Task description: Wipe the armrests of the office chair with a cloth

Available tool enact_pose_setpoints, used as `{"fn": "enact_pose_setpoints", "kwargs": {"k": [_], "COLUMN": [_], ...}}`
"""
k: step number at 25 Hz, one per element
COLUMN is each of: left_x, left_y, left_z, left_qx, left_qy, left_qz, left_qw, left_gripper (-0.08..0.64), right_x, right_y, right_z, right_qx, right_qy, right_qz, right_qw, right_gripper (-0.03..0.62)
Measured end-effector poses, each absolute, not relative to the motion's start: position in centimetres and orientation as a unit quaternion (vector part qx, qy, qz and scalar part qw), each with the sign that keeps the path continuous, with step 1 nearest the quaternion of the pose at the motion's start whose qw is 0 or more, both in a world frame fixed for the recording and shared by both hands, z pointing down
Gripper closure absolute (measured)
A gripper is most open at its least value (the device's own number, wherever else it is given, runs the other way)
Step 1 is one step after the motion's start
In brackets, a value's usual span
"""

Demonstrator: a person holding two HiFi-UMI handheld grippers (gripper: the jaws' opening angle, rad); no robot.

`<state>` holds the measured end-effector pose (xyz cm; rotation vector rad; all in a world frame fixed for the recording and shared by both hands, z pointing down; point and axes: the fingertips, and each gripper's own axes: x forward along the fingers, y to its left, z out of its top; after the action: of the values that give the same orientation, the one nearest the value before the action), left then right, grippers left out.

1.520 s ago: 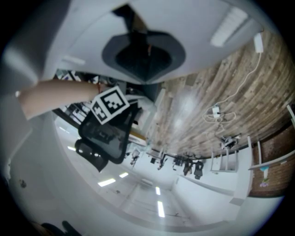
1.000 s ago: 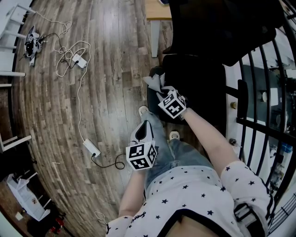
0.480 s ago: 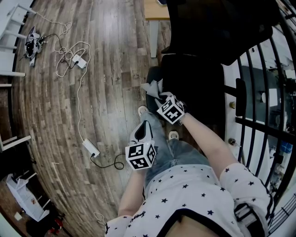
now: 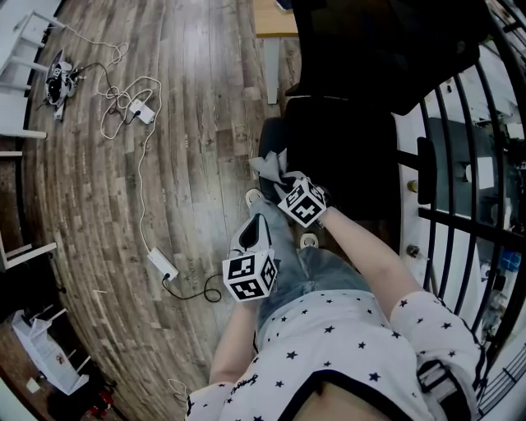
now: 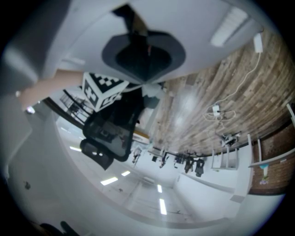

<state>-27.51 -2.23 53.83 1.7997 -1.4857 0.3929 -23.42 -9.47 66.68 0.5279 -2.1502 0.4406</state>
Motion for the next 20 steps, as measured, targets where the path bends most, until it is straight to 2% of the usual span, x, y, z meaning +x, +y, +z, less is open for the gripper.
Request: {"fn": "enact_pose_setpoints", "kwargs": {"k": [20], "left_x": [-27.0], "left_y": [-1.9], "left_z": [53.8], "left_qx": [0.709], "left_qy": [-0.576], "left_qz": [0.156], "left_qw": [0.377], "left_gripper": [0.554], "right_x": [-23.9], "right_y": [-5.9], "right_z": [66.6], "right_qx": [0.161], "right_qy": [-0.865], "right_qz": [0.188], "right_qw": [0.436], "right_gripper": [0.561]}}
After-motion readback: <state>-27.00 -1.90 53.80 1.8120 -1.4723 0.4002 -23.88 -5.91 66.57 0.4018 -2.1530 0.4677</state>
